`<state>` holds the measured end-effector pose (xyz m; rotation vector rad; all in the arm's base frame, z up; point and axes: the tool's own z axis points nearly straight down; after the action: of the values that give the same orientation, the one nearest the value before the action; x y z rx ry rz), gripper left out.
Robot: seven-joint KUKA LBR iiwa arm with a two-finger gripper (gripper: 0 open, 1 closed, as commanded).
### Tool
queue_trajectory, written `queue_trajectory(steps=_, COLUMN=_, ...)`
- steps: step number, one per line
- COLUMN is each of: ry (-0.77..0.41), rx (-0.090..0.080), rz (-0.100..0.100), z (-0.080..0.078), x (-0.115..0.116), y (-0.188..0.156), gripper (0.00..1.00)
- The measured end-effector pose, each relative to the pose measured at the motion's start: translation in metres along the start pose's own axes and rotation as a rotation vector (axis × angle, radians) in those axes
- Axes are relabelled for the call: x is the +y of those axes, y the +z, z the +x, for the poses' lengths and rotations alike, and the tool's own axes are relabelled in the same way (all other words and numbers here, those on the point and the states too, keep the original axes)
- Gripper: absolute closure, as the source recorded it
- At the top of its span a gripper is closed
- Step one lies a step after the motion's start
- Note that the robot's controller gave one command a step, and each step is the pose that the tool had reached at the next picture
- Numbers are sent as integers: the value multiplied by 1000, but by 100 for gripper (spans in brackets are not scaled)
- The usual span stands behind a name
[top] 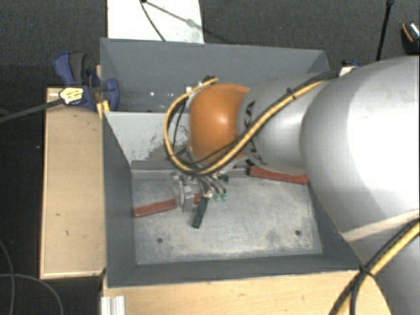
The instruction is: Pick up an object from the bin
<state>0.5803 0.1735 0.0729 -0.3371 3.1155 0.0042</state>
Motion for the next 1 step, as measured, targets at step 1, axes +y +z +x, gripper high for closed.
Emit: queue_trajectory(steps=1, ry=-1, rx=4, rz=1, z=1, x=0, y=2, gripper=0)
